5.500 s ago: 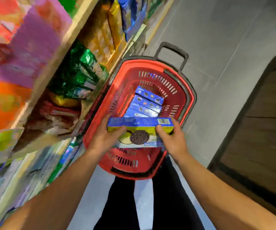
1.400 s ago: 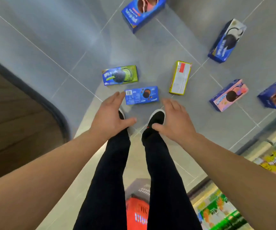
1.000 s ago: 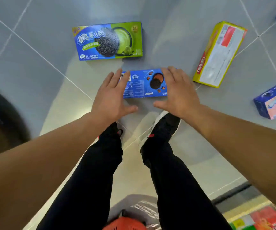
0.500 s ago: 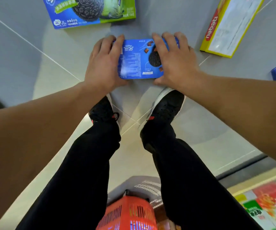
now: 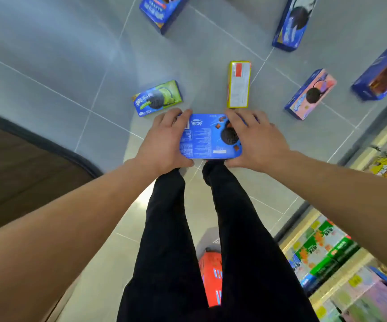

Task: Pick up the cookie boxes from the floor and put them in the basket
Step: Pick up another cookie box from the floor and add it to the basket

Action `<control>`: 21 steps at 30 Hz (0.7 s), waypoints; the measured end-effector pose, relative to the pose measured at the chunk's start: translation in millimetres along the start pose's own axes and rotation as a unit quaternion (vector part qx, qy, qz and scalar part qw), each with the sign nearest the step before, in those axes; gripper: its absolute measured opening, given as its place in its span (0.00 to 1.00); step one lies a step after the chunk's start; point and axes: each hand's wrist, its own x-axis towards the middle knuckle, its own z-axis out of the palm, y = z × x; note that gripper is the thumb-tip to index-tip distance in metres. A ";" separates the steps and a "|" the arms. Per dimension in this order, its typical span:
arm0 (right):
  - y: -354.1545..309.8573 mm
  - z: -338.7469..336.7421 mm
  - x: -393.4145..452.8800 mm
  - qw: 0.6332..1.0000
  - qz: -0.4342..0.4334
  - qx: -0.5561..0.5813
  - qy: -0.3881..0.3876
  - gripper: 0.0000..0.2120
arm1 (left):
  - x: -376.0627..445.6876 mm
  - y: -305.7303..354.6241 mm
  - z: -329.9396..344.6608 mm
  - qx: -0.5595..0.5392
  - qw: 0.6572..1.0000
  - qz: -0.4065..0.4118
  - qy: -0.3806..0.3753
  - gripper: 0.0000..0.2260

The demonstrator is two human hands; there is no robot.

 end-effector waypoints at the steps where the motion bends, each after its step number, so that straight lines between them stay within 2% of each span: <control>1: -2.2 -16.4 -21.7 1.000 0.012 0.014 0.012 0.56 | -10.3 17.5 -19.6 0.009 1.000 0.015 -0.006 0.52; 7: -28.4 -80.5 -137.1 0.988 0.090 0.090 0.087 0.57 | -61.1 104.2 -113.1 0.090 0.989 0.106 -0.043 0.51; 13: -78.8 -75.9 -238.3 0.960 0.170 0.159 0.156 0.56 | -115.8 140.6 -147.8 0.156 0.954 0.244 -0.076 0.52; 16: -112.4 -49.3 -285.6 0.929 0.205 0.241 0.192 0.55 | -139.9 147.1 -148.0 0.173 0.932 0.302 -0.106 0.51; 21: -173.5 10.2 -389.4 0.809 0.325 0.359 0.334 0.48 | -193.2 209.3 -134.7 0.204 0.886 0.369 -0.195 0.54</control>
